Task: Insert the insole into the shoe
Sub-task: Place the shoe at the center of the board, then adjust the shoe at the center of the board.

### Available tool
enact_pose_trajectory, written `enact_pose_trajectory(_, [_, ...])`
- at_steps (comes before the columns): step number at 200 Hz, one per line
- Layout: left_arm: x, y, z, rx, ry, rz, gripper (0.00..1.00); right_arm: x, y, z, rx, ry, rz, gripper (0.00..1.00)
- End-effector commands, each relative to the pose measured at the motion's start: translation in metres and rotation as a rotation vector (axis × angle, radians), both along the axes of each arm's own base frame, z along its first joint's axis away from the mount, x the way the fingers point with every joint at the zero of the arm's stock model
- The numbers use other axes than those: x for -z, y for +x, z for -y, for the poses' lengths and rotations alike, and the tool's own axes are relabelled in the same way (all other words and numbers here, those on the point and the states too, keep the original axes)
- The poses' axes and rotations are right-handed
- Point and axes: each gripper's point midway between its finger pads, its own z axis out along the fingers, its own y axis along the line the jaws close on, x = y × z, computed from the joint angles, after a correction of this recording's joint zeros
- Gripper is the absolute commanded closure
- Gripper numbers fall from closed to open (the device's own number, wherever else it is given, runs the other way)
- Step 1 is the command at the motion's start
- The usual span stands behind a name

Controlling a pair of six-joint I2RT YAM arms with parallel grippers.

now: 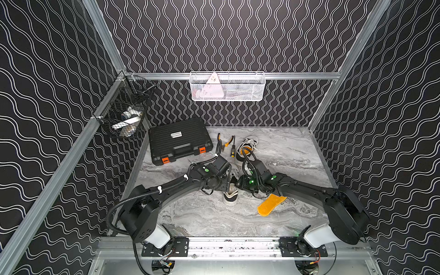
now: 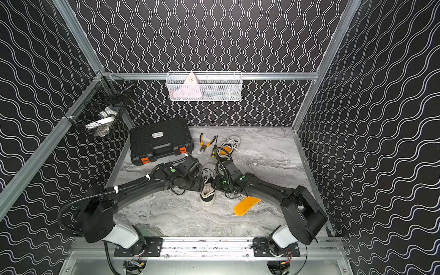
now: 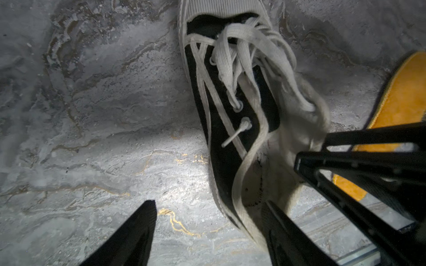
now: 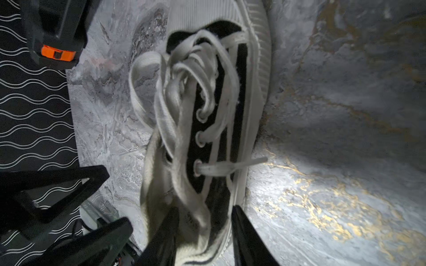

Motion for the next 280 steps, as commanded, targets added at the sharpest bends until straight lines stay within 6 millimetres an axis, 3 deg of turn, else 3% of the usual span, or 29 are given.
enact_pose_trajectory(1, [-0.002,0.013,0.01,-0.013,-0.011,0.035,0.23,0.001,0.006,0.007,0.011,-0.06,0.026,0.59])
enact_pose_trajectory(21, [0.002,0.018,0.016,-0.011,-0.016,0.033,0.23,0.004,0.013,0.006,0.003,-0.102,0.028,0.63])
enact_pose_trajectory(42, [0.01,0.023,0.014,-0.034,0.013,0.029,0.26,0.004,0.02,0.006,0.003,-0.13,0.045,0.74])
enact_pose_trajectory(80, [0.011,0.028,-0.009,-0.108,0.06,0.061,0.56,0.007,0.022,0.017,-0.001,-0.18,0.045,0.82])
enact_pose_trajectory(107, [0.006,0.018,-0.02,-0.123,0.039,0.067,0.67,0.013,0.017,0.021,-0.022,-0.18,0.036,0.83])
enact_pose_trajectory(167, [0.024,-0.016,-0.031,-0.143,-0.009,-0.02,0.65,0.014,0.017,-0.004,-0.113,-0.073,0.061,0.81])
enact_pose_trajectory(183, [0.014,-0.015,-0.027,-0.106,-0.027,-0.003,0.59,0.007,0.019,-0.009,-0.138,-0.065,0.07,0.76])
enact_pose_trajectory(209, [-0.021,-0.006,-0.005,0.014,-0.106,0.066,0.45,-0.01,0.018,-0.015,-0.173,-0.049,0.077,0.67])
enact_pose_trajectory(227, [-0.038,-0.001,0.002,0.088,-0.093,0.098,0.46,-0.023,0.02,-0.004,-0.156,-0.07,0.1,0.61])
enact_pose_trajectory(254, [-0.059,-0.001,0.026,0.262,-0.091,0.185,0.59,-0.037,0.025,0.021,-0.085,-0.012,0.088,0.56])
enact_pose_trajectory(280, [-0.054,-0.003,0.047,0.408,-0.085,0.173,0.69,-0.031,0.035,0.067,0.045,0.024,0.062,0.55])
